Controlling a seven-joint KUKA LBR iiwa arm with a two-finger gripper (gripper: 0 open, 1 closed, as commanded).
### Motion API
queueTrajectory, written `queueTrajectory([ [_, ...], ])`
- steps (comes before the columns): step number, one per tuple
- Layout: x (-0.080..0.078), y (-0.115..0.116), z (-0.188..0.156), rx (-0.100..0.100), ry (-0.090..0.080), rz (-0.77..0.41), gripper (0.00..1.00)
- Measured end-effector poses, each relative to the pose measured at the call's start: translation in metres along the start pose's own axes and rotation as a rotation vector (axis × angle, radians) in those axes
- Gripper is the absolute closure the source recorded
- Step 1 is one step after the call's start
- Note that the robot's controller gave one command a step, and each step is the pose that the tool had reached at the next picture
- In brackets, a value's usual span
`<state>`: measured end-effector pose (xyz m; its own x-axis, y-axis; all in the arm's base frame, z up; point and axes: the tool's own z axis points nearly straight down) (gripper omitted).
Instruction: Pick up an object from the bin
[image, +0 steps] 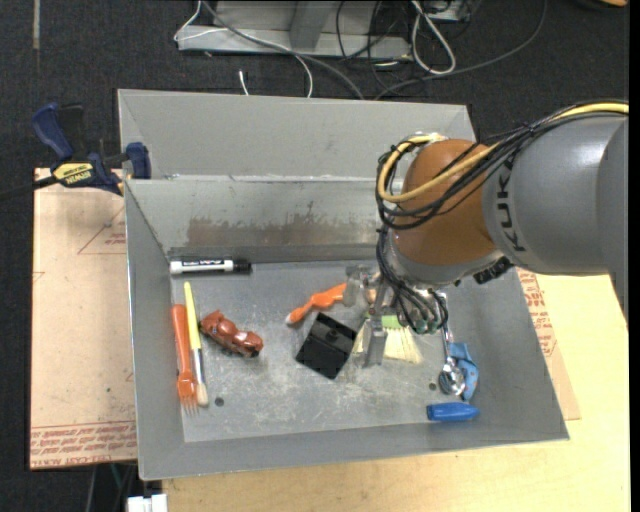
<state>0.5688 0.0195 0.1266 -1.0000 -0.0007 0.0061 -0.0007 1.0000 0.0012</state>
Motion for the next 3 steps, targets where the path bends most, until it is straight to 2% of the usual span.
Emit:
queueTrajectory([
  [1, -0.002, 0.000, -0.003, 0.000, -0.007, 0.001, 0.00],
  [2, -0.065, 0.016, 0.051, 0.002, -0.004, 0.063, 0.00],
  [3, -0.043, 0.040, 0.004, 0.000, -0.016, -0.109, 0.00],
])
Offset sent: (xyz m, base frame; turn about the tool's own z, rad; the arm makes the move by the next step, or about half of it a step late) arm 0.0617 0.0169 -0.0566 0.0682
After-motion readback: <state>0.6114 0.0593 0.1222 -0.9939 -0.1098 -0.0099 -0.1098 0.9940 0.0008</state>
